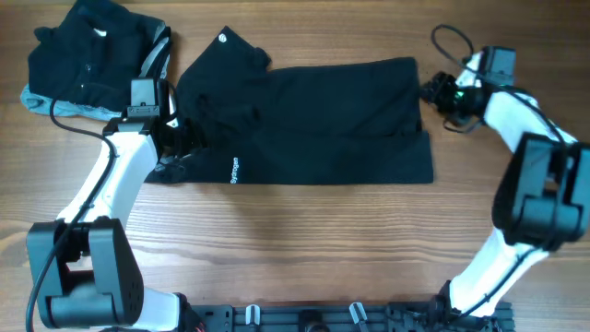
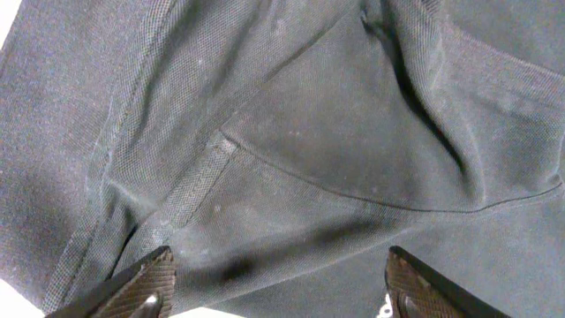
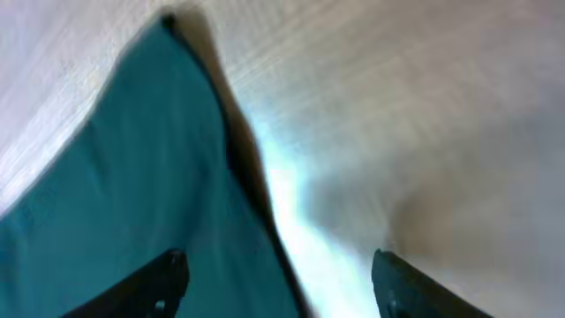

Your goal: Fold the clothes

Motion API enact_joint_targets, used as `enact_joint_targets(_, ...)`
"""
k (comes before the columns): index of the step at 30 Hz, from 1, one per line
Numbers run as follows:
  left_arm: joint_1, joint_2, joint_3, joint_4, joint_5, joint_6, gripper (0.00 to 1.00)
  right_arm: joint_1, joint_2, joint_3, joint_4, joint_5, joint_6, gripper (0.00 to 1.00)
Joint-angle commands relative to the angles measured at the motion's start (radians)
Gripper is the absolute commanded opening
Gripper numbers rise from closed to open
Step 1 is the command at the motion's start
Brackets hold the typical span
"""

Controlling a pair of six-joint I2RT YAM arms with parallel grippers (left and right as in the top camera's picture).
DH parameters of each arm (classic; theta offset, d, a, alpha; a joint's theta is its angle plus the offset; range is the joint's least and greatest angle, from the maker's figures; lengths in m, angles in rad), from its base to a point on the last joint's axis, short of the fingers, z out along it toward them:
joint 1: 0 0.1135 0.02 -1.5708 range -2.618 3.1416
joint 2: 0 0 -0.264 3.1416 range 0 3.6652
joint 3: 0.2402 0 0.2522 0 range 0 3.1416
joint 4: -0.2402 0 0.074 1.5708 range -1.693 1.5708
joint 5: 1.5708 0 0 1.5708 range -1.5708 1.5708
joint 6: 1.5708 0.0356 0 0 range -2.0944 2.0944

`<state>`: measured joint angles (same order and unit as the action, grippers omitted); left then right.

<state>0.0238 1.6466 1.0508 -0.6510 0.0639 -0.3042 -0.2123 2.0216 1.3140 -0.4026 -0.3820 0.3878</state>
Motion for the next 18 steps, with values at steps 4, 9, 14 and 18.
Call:
enact_joint_targets(4, 0.018, -0.006, -0.003, -0.038, -0.021, 0.013, 0.71, 0.006, -0.152, 0.000, -0.443, -0.054, -0.164, 0.62)
enact_joint_targets(9, 0.025, -0.013, -0.003, -0.103, -0.069, 0.015, 0.72, 0.084, -0.147, -0.138, -0.579, 0.077, -0.088, 0.61)
enact_joint_targets(14, 0.069, -0.013, -0.003, -0.147, -0.069, 0.016, 0.75, 0.084, -0.147, -0.288, -0.441, 0.143, -0.044, 0.80)
enact_joint_targets(18, 0.088, -0.013, -0.003, -0.155, -0.069, 0.016, 0.75, 0.084, -0.148, -0.305, -0.387, 0.167, -0.049, 0.28)
